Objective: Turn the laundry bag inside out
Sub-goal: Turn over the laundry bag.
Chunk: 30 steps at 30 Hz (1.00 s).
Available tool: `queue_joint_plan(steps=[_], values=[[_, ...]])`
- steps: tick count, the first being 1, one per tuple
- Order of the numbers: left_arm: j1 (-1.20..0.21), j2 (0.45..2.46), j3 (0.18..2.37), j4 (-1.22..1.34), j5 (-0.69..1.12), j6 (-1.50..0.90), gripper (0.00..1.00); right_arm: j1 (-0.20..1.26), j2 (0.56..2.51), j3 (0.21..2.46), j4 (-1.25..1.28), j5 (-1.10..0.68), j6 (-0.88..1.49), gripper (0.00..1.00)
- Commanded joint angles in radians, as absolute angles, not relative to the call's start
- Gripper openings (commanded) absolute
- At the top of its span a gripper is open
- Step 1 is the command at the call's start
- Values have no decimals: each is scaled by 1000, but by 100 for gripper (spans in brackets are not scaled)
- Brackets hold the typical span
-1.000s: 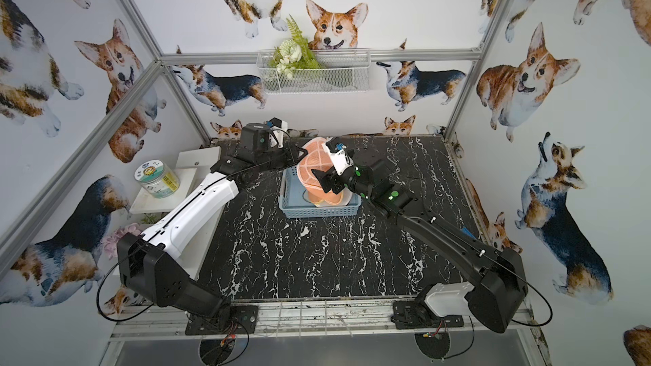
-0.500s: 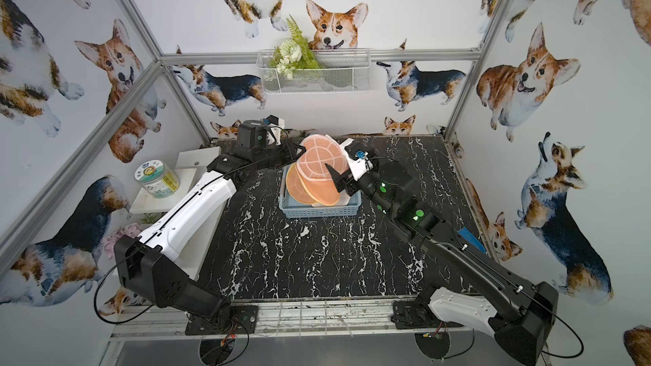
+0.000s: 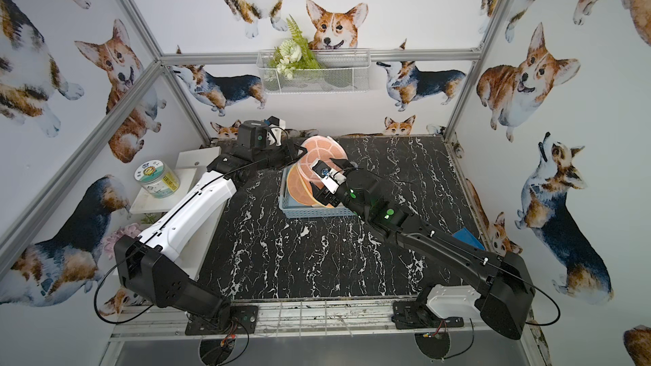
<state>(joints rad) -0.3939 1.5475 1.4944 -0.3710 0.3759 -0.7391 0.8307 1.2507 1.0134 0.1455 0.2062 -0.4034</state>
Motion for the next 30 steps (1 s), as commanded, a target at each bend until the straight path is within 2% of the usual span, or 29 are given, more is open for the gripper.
queue_joint_plan(steps=[1,10,15,17,19,21,22,23,25,26,27,30], values=[[-393,1552,1499,-357,399,-741,0,850,1277,1007,191,296,-482,90],[-393,1552,1494,-356,423,-745,0,856,1353,1013,211,421,-563,88],[-390,1550,1475,-338,458,-762,0,857,1382,985,295,491,-613,82],[-388,1551,1465,-329,473,-774,0,857,1390,995,299,502,-623,71],[-386,1551,1457,-316,486,-786,0,856,1403,1023,259,496,-620,43],[-381,1552,1457,-309,491,-796,0,857,1407,1050,221,479,-603,11],[-380,1552,1461,-307,491,-796,0,854,1409,1068,195,473,-578,0],[-376,1551,1467,-305,490,-794,0,847,1412,1096,154,453,-540,0],[-376,1540,1481,-307,464,-771,20,815,1427,1177,50,396,-433,0],[-375,1527,1485,-311,437,-757,37,793,1444,1238,-25,352,-368,0],[-376,1512,1489,-310,413,-735,49,770,1464,1302,-92,321,-304,0],[-375,1456,1474,-298,341,-672,70,695,1550,1513,-304,228,-146,0]])
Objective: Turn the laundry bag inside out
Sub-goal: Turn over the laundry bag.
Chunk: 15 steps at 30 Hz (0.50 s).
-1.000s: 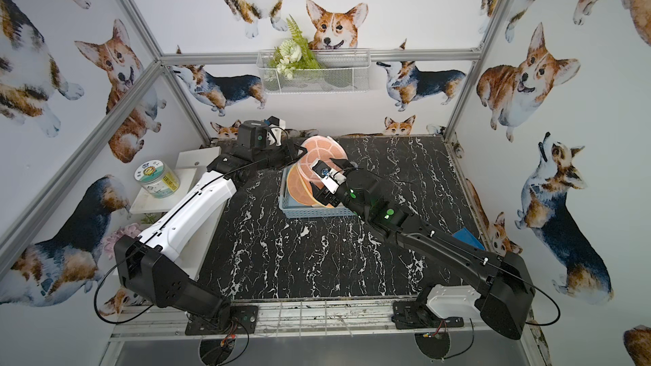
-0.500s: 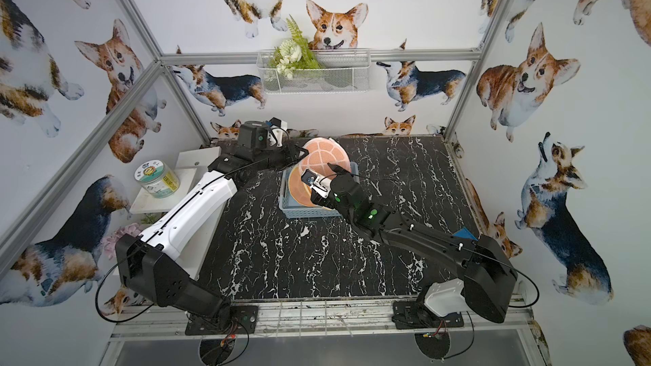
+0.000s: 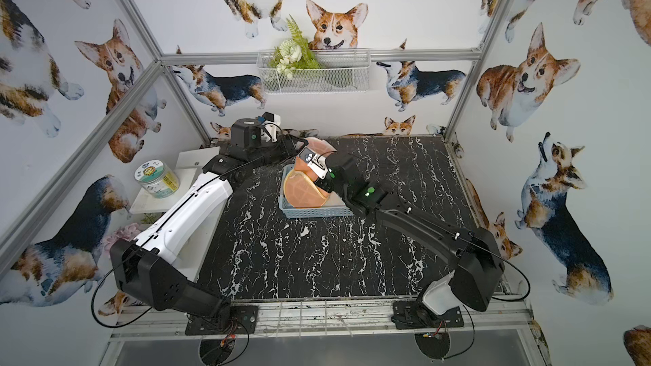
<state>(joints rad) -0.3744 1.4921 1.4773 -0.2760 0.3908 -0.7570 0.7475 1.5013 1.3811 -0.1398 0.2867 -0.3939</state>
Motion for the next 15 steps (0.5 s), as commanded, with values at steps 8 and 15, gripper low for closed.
queue_joint_plan(steps=[8,15], values=[[-374,1269,1239,-170,351,-574,85,542,1560,1659,-393,-47,51,0],[-383,1208,1046,79,631,-623,77,415,1402,1410,-182,-346,109,0]])
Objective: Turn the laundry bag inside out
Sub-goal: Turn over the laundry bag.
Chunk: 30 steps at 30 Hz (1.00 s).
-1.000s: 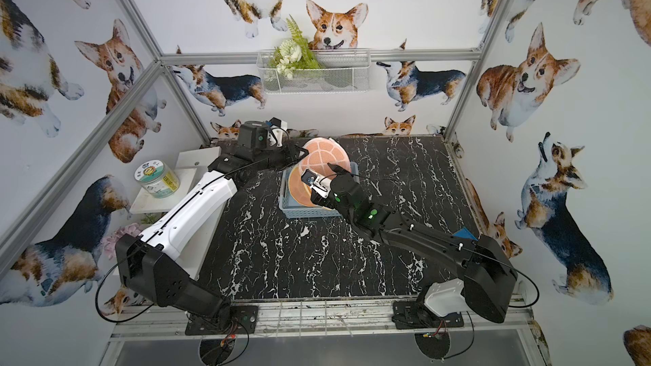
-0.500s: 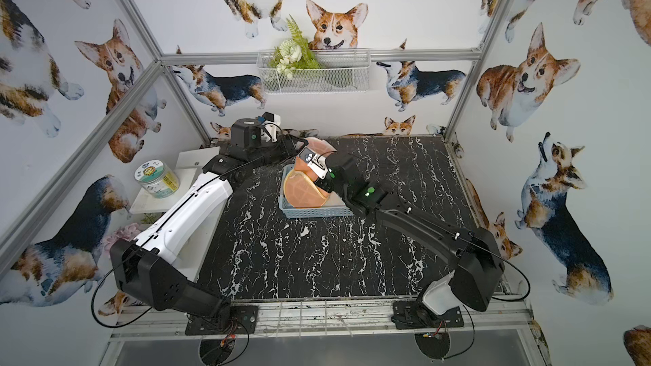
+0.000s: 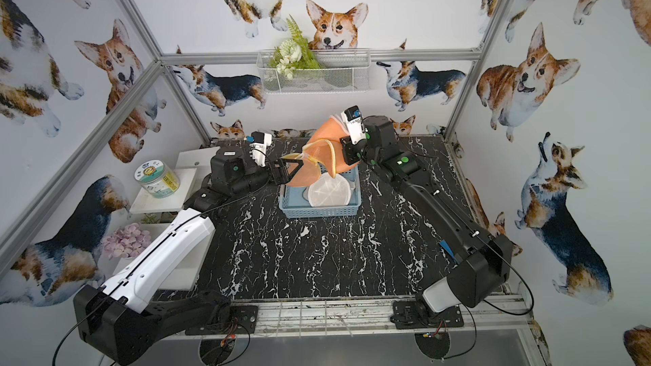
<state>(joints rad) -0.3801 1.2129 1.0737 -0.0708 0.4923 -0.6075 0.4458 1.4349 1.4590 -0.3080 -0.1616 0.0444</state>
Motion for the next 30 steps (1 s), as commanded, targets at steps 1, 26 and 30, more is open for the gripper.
queue_joint_plan(steps=[1,26,30], values=[[-391,1204,1034,105,645,-628,76,403,1386,1380,-165,-375,116,0],[-609,1273,926,492,500,-660,48,505,1195,1144,19,-402,203,0],[-606,1285,899,445,440,-666,45,507,1187,1134,45,-408,230,0]])
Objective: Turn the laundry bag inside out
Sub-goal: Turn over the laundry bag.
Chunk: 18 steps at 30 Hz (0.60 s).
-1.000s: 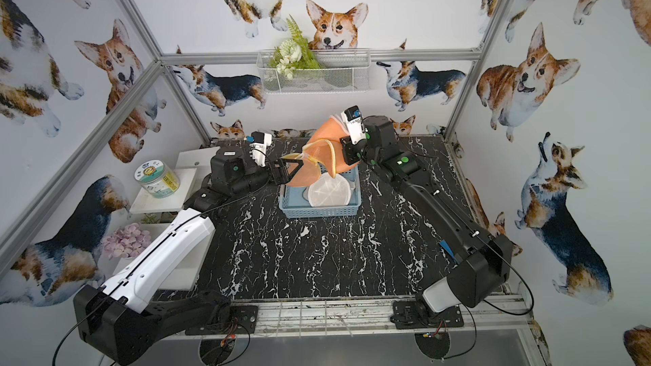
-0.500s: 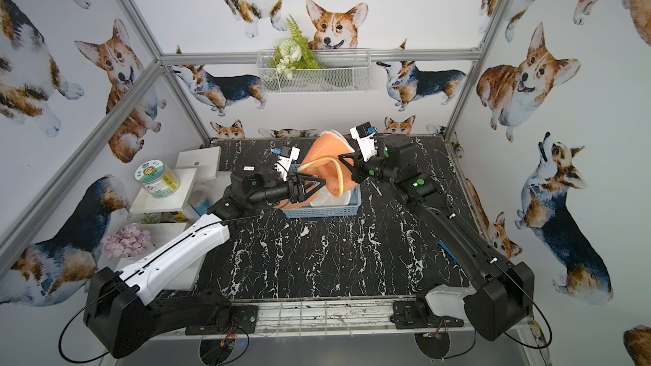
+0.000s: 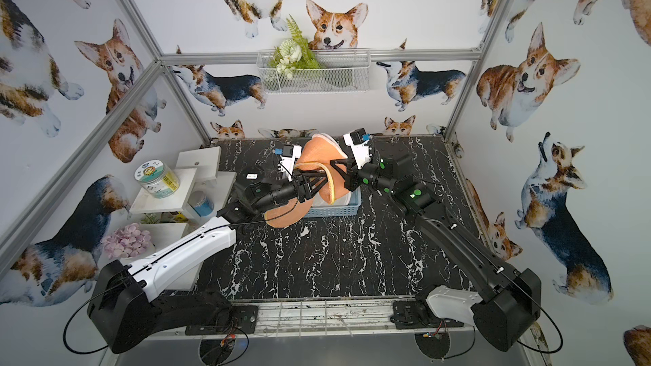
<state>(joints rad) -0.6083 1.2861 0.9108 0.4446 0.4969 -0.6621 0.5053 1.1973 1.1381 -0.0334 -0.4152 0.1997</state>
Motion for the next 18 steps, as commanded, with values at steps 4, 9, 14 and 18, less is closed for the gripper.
queue_joint_plan(steps=[4,9,14,18], values=[[-584,1268,852,430,409,-680,46,505,1175,1129,71,-447,256,0],[-518,1298,818,527,485,-773,46,484,1173,1114,138,-550,331,0],[-494,1299,827,564,537,-794,47,469,1171,1093,170,-601,376,0],[-441,1298,826,498,523,-788,47,415,1148,1042,298,-705,492,0]])
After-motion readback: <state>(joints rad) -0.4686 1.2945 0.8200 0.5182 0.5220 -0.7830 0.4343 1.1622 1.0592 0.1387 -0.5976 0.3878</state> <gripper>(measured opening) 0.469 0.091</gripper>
